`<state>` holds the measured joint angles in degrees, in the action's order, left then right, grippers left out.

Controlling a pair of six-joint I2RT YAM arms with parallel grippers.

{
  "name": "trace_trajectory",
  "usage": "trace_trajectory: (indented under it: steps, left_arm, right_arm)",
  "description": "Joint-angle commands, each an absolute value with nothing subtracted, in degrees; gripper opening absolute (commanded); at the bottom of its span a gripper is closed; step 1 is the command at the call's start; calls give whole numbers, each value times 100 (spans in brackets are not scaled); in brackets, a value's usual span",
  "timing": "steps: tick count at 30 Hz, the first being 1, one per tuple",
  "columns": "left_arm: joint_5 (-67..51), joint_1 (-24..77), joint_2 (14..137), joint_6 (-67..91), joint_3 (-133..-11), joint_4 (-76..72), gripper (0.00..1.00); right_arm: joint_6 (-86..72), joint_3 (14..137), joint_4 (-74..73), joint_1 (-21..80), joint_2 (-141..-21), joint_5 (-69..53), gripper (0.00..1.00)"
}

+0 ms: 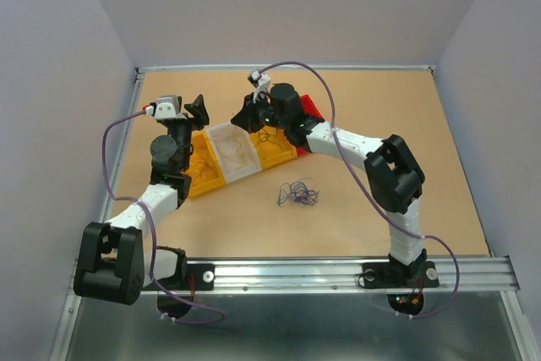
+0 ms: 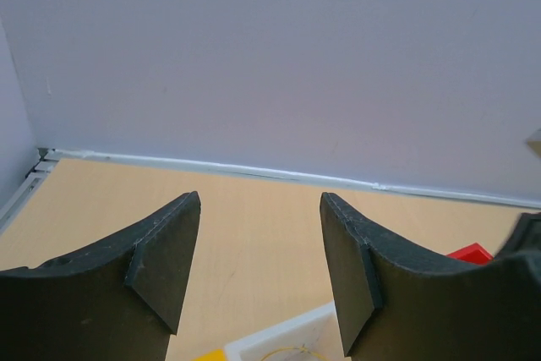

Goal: Untangle the cables

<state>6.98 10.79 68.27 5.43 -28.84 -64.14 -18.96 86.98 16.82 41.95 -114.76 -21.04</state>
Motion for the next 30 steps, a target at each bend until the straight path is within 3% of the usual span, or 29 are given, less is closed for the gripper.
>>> trace_trajectory:
  steps: [1, 7, 16, 17, 18, 20, 23, 27, 30]
  left_arm:
    - [756, 1055, 6697, 501, -2856, -6864, 69]
    - [747, 1063, 6697, 404, -2874, -6829, 69]
    - [396, 1072, 6890, 273, -2971, -6785, 70]
    - [387, 1072, 6908, 264, -2971, -6794, 71]
    - [369, 1064, 6926, 264, -2971, -6785, 71]
    - [325, 1072, 6917, 220, -2971, -6785, 72]
    - [229, 1081, 6856, 185, -2953, -6803, 72]
    - [79, 1142, 6785, 106, -2927, -6803, 74]
    - [62, 1247, 6741, 27, -2909, -6811, 76]
  right_arm:
    - [-1145, 9867, 83, 4315, -12232, -1275, 1]
    - [-230, 12040, -2424, 4465, -13868, -844, 1]
    - [-202, 11542, -2216, 4491, -13282, -984, 2]
    - [-211, 11418, -2032, 4509, -13185, -984, 6]
    - [-237, 11313, -1935, 4526, -13088, -993, 17]
    - [-298, 10997, -1672, 4535, -12799, -984, 30]
    - [-439, 10357, -1128, 4535, -12281, -827, 36]
    - [-545, 9356, -372, 4535, -11621, -730, 54]
    - [-615, 8852, -9, 4535, -11049, -686, 62]
